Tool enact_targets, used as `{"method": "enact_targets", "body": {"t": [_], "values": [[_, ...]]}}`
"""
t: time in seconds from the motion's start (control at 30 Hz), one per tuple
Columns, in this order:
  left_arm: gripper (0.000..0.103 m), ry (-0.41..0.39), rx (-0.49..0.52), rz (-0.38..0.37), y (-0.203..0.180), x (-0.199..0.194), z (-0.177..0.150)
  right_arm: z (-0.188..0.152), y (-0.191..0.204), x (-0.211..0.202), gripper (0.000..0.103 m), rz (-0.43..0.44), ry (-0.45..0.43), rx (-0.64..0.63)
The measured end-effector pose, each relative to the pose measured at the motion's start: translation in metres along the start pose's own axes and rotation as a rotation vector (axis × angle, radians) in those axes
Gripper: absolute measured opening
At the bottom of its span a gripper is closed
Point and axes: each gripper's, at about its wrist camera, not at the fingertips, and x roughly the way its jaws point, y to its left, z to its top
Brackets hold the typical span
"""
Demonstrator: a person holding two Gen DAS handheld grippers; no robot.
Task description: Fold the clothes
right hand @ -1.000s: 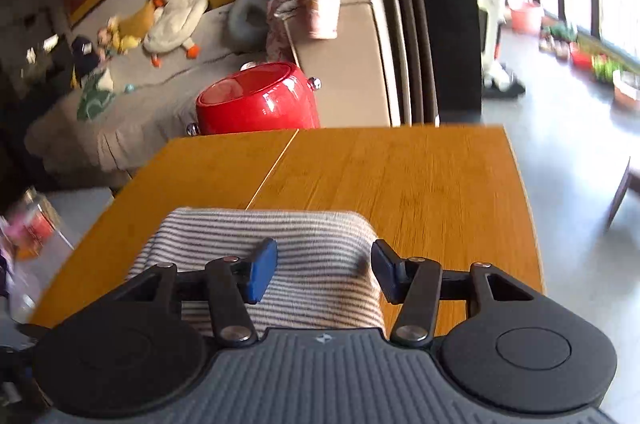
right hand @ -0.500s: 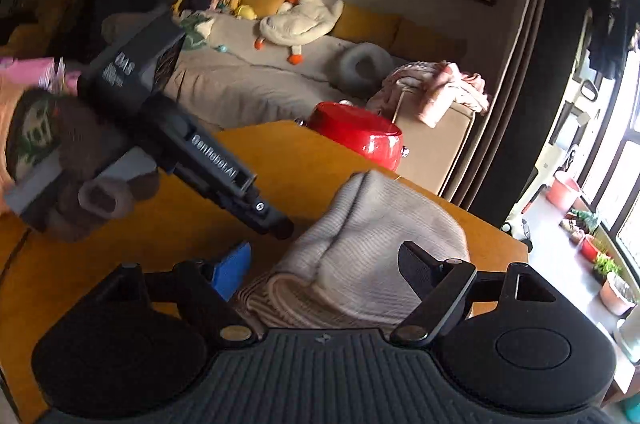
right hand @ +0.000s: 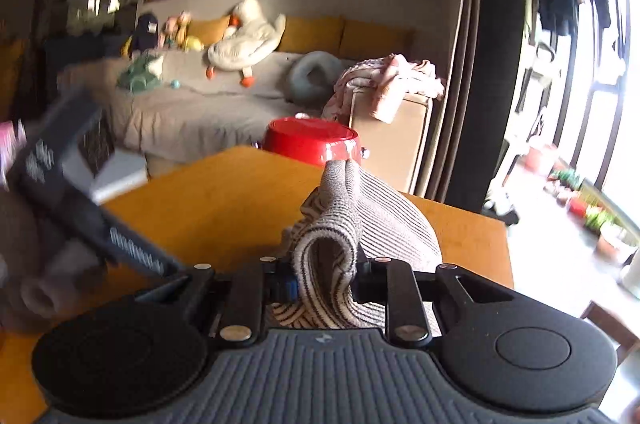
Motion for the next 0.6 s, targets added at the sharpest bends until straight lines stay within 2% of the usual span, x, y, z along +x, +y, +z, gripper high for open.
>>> {"method": "enact_targets", "body": {"t": [0.13,0.2,0.33,0.37,0.53,0.6], "values": [[0.031,0.006,-0.034,-0.051,0.004,0.007,-0.001,0.020,-0.009,0.002,0.021,0.101,-0.016,0.097],[0.031,0.006,-0.043,-0.069,0.006,0.010,-0.001,0.021,-0.003,0.015,0.021,0.130,0.019,0.080],[0.033,0.005,-0.052,-0.051,0.011,0.001,0.000,-0.003,0.017,0.043,0.023,0.073,0.129,-0.034],[0.036,-0.002,-0.050,-0.033,0.013,-0.005,0.000,-0.010,0.024,0.042,0.023,0.054,0.122,-0.087],[0.040,-0.156,-0.029,-0.012,0.001,-0.042,0.022,-0.039,0.056,0.031,0.026,-0.027,0.097,-0.345],[0.043,-0.220,-0.020,-0.006,-0.004,-0.057,0.031,-0.043,0.060,0.029,0.027,-0.031,0.096,-0.366]]}}
